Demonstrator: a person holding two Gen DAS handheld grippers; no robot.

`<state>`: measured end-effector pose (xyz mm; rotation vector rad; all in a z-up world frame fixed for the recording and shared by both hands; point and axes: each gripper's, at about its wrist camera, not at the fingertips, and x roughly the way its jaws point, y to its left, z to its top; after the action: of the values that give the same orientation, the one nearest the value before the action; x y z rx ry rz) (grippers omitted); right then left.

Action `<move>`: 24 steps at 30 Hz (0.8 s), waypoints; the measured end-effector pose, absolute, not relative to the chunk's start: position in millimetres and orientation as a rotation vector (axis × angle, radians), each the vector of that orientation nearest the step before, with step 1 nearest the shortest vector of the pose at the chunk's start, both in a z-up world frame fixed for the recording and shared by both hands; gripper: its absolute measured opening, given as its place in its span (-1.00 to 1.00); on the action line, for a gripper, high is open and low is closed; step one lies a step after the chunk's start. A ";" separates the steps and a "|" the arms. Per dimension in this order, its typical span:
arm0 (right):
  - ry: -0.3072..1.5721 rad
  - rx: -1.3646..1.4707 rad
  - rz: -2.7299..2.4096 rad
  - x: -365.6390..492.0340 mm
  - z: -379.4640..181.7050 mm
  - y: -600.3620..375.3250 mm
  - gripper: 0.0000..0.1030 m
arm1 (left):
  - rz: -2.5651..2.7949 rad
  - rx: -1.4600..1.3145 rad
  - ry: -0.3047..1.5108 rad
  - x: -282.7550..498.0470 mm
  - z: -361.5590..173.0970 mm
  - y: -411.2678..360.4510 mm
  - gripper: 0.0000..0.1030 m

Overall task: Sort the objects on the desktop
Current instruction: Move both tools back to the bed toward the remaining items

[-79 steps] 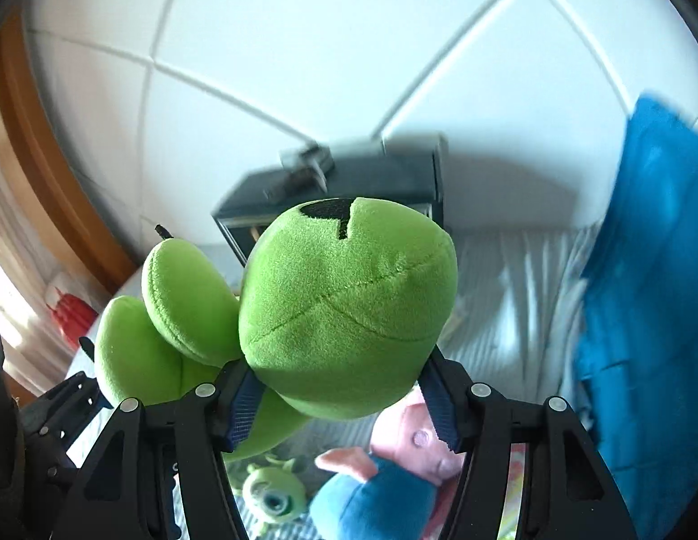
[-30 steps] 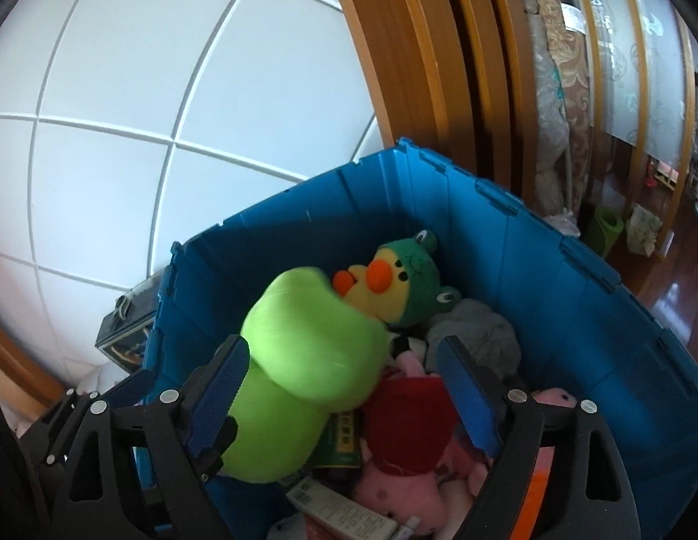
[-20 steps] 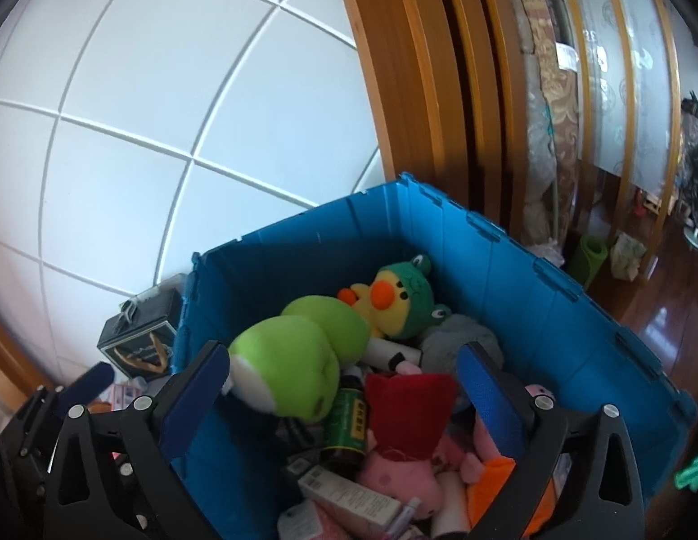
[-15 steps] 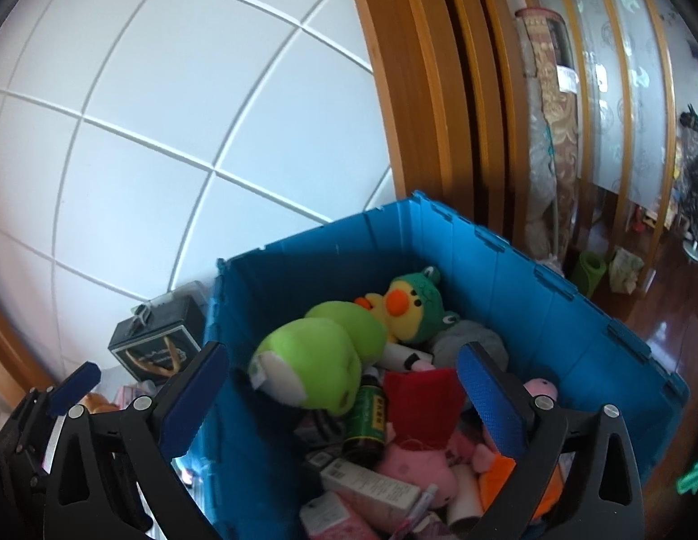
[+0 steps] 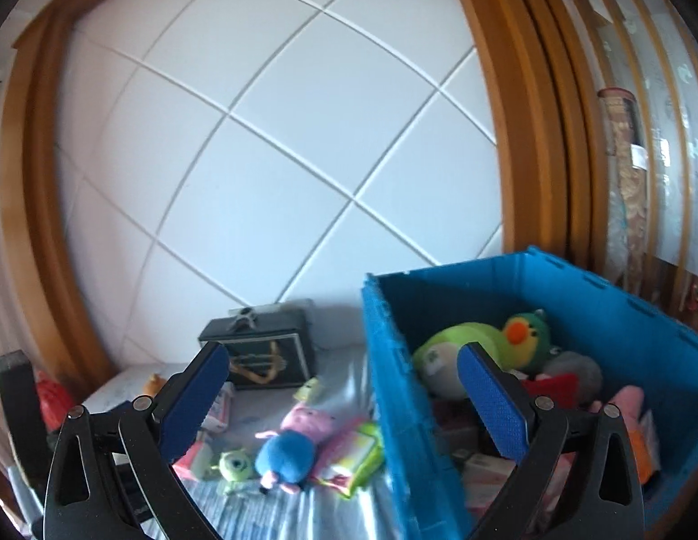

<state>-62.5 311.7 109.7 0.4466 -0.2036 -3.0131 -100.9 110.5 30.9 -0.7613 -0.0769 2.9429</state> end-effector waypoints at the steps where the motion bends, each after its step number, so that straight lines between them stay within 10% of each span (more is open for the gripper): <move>1: -0.207 0.437 -2.986 -63.3 104.3 301.3 1.00 | 2.963 -0.785 -0.079 -101.3 22.7 98.0 0.63; 24: -0.350 1.205 -2.900 -177.7 -139.7 239.6 0.99 | 2.869 -1.306 -0.237 -187.8 -171.1 14.9 0.63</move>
<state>-177.7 239.6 -139.7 1.2049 -0.3496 -2.9002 -187.8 14.9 -171.1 -1.3061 -0.2372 2.8695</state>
